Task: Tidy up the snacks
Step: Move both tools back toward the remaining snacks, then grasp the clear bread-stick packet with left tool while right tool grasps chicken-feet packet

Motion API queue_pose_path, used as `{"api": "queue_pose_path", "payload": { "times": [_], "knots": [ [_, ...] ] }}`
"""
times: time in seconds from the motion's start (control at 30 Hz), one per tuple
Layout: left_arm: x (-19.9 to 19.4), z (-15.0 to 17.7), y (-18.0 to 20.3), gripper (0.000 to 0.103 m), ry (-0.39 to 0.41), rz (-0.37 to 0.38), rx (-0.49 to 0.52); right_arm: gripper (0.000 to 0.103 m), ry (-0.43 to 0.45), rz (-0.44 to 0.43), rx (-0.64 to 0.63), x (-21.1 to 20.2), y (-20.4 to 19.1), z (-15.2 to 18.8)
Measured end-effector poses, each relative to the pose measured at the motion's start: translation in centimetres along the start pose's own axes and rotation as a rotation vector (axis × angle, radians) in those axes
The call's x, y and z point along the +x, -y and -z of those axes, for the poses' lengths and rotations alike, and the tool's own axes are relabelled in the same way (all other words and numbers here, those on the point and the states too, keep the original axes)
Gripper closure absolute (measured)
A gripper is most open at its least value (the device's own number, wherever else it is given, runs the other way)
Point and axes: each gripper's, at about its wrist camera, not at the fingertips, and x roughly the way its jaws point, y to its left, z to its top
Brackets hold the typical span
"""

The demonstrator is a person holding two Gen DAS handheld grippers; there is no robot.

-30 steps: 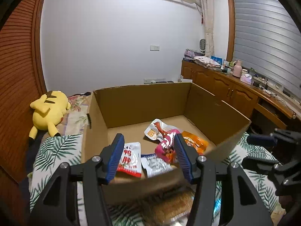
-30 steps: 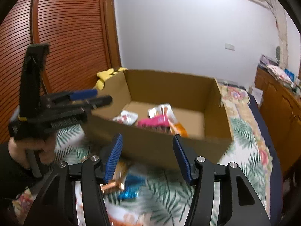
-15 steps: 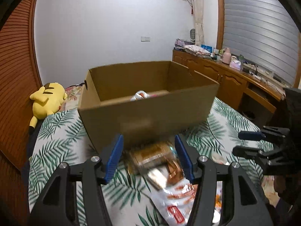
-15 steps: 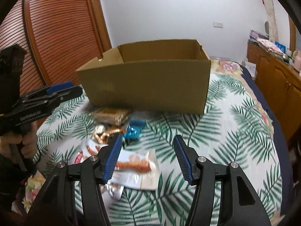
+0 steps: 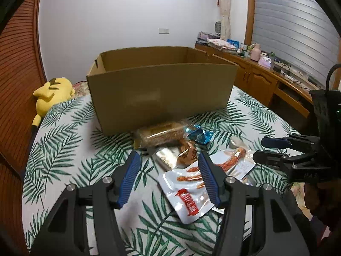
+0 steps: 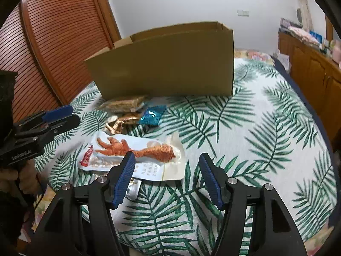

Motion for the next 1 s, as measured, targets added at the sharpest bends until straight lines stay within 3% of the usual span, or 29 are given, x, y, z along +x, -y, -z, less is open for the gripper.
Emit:
{"api": "queue_pose_path", "payload": {
  "times": [0.47, 0.73, 0.9, 1.0],
  "knots": [
    [2.2, 2.2, 0.2, 0.047, -0.116, 0.014, 0.008, 0.038, -0.045, -0.03, 0.034, 2.1, 0.4, 0.6],
    [2.8, 2.9, 0.5, 0.067, -0.156, 0.071, 0.016, 0.038, -0.052, -0.057, 0.041, 2.3, 0.1, 0.4],
    [2.9, 3.1, 0.8, 0.071, -0.176, 0.096, 0.017, 0.037, -0.057, -0.079, 0.059, 2.6, -0.2, 0.2],
    [3.0, 3.1, 0.6, 0.072, -0.187, 0.109, 0.004, 0.045, -0.047, -0.077, 0.085, 2.6, 0.1, -0.1]
  ]
}}
